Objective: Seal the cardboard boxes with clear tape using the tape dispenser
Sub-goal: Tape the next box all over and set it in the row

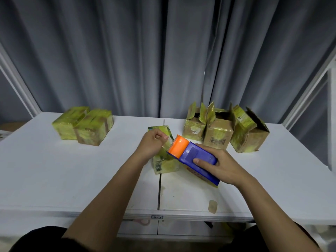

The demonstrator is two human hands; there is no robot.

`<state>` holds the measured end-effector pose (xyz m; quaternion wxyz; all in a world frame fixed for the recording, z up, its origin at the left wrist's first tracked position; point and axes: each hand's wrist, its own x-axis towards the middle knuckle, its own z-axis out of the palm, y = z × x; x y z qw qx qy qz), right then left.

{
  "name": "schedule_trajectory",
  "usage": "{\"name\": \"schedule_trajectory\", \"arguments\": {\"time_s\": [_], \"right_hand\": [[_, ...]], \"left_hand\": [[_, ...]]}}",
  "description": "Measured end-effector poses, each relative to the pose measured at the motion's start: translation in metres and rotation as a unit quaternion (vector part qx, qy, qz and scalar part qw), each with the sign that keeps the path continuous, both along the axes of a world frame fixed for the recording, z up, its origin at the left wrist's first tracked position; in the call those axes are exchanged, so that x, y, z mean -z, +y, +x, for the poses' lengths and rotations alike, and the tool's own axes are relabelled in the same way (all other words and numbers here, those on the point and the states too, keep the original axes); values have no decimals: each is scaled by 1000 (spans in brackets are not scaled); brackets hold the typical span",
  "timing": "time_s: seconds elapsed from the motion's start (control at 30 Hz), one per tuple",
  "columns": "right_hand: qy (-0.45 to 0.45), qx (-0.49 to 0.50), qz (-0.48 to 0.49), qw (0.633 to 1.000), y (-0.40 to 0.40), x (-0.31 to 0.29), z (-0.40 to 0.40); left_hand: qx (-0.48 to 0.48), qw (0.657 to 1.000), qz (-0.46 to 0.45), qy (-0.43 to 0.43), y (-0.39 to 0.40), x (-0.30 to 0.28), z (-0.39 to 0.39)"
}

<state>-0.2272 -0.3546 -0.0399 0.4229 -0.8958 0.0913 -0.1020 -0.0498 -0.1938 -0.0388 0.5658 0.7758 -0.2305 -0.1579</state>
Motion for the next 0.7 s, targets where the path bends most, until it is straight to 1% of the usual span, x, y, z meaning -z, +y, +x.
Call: {"name": "schedule_trajectory", "arguments": {"time_s": [0.07,0.13,0.2,0.27,0.37,0.47,0.53,0.63,0.7], "right_hand": [[12,18,-28,999,-4,3,-2],[29,36,-51,998,-7,6,-4],[34,43,-17,998,-10,5,-6],[40,46,18,998,-14,0,-8],[66,33,21,997,-19,-14,-1],[110,23,25,993,-19,-24,11],[149,14,-4,989,-17,-26,19],[186,-6,-76,980,-15,-33,26],[192,-17,-74,978,-15,-41,29]], "left_hand": [[-24,999,-10,-32,4,-3,4],[-31,997,3,-74,8,-7,10],[-33,996,11,-81,11,-7,14],[-37,997,4,-69,10,-4,15],[-65,995,-3,-70,13,3,14],[-100,991,-8,-90,15,4,15],[-92,990,-3,-102,17,6,15],[-80,992,9,-92,22,10,14],[-87,993,8,-81,23,12,17]]}}
